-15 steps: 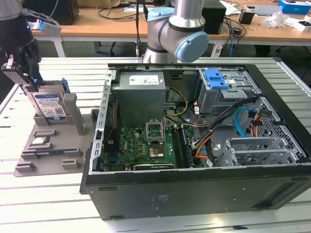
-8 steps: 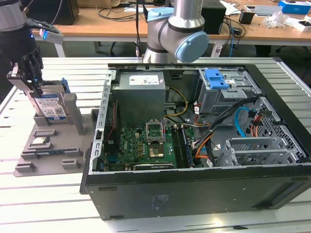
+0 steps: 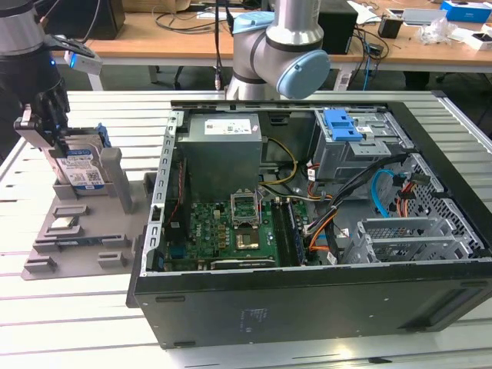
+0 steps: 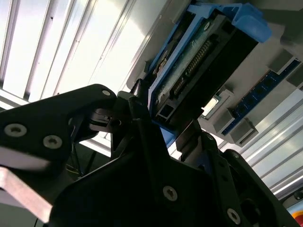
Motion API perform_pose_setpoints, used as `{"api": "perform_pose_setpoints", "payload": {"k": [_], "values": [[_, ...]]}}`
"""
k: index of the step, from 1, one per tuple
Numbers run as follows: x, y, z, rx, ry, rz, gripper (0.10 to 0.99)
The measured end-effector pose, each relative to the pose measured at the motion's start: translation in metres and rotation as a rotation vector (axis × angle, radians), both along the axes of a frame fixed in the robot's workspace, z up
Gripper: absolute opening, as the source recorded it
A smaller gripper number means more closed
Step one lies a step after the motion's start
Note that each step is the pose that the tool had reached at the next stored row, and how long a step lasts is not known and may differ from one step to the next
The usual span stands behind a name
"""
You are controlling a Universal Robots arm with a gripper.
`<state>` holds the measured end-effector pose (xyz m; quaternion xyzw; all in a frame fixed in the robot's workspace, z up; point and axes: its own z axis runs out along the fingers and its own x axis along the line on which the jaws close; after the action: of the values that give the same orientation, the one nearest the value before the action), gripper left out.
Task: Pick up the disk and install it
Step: 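Pick up the disk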
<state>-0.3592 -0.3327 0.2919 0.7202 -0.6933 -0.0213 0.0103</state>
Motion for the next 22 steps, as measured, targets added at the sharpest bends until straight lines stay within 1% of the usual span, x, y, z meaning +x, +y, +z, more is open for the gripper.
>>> {"api": "perform_pose_setpoints", "payload": {"k": [5, 6, 7, 8, 22], "values": [[0.0000, 0.0000, -0.0001, 0.000, 0.0000, 0.000, 0.482], [0.0000, 0.0000, -0.0001, 0.000, 0.0000, 0.000, 0.467], [0.0000, 0.0000, -0.0001, 0.000, 0.0000, 0.000, 0.400], [0.0000, 0.0000, -0.0001, 0.000, 0.0001, 0.000, 0.369], [0.0000, 0.0000, -0.0004, 0.000, -0.0001, 0.000, 0.369]]}}
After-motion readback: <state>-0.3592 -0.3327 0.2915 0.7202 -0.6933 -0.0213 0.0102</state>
